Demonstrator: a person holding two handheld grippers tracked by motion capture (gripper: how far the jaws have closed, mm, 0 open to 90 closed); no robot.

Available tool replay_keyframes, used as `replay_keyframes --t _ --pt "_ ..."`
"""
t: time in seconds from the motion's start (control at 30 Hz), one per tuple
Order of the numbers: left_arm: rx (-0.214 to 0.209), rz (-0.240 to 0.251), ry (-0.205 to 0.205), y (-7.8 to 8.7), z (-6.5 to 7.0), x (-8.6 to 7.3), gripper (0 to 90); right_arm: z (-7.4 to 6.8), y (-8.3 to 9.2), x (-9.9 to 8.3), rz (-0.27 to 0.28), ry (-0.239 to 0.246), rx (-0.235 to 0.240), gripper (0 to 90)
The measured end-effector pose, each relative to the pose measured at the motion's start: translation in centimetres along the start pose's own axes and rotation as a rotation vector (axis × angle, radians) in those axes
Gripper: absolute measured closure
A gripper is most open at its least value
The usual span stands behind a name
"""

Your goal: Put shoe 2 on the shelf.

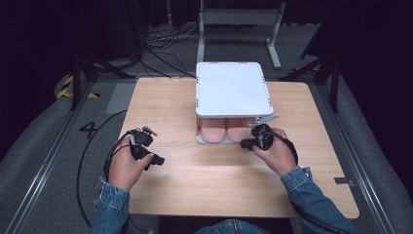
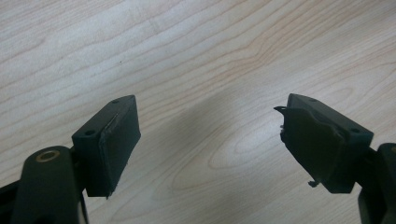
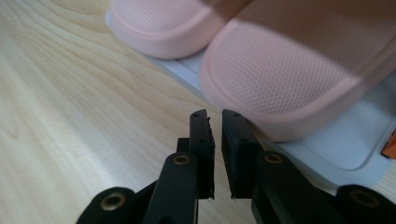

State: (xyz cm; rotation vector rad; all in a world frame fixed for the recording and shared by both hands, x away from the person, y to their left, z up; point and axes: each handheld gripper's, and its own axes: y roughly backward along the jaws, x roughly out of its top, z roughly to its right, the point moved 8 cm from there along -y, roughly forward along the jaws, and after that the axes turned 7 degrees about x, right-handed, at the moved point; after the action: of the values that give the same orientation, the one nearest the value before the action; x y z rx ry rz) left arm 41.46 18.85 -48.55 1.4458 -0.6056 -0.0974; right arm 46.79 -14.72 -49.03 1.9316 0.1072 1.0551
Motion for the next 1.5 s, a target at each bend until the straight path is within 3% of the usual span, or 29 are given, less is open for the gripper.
replay_keyframes --t 0.1,0.2,0.3,0.37,0.6,0.73,0.83,0.93,1.07,1.13,1.27,1.5 --pt "-0.005 0.003 -0.024 -0.1 0.3 0.7 19.7 -0.5 1.8 0.4 0.041 0.013 0.006 73.2" --pt "-0.003 0.008 -0.034 -0.2 0.4 1.0 19.7 -0.4 3.8 0.8 0.085 0.027 0.000 59.7" --pt "-0.011 -0.002 -0.041 -0.5 0.6 1.2 19.7 0.0 5.0 1.0 0.117 0.036 -0.006 52.5" --pt "-0.011 -0.001 -0.050 -0.6 0.6 1.4 19.8 0.6 6.2 1.1 0.139 0.054 -0.031 48.4" --pt "-0.015 0.001 -0.065 -0.5 1.0 1.9 19.8 3.1 8.9 -0.4 0.156 0.022 -0.075 43.0" --pt "-0.011 0.006 -0.054 -0.4 0.8 1.5 19.8 4.6 10.2 -0.8 0.181 0.053 -0.115 37.6" --pt "-0.014 0.010 -0.049 -0.3 0.7 1.4 19.7 5.3 10.9 -1.1 0.178 0.054 -0.129 34.3" --pt "-0.008 0.015 -0.051 -0.4 0.5 1.2 19.7 6.6 12.0 -2.1 0.150 0.015 -0.157 28.8" --pt "-0.014 0.018 -0.058 -0.6 0.5 0.9 19.7 8.7 13.0 -3.3 0.139 0.084 -0.191 16.8" --pt "-0.012 0.032 -0.061 -0.6 0.4 0.9 19.5 9.2 13.4 -4.0 0.124 0.121 -0.172 16.1" --pt "0.000 0.061 -0.073 -0.6 0.0 1.1 18.4 10.3 14.1 -5.3 0.107 0.135 -0.157 15.7" --pt "-0.002 0.104 -0.087 -0.9 -0.3 1.5 17.8 12.3 14.4 -7.3 0.146 0.081 -0.170 15.7"
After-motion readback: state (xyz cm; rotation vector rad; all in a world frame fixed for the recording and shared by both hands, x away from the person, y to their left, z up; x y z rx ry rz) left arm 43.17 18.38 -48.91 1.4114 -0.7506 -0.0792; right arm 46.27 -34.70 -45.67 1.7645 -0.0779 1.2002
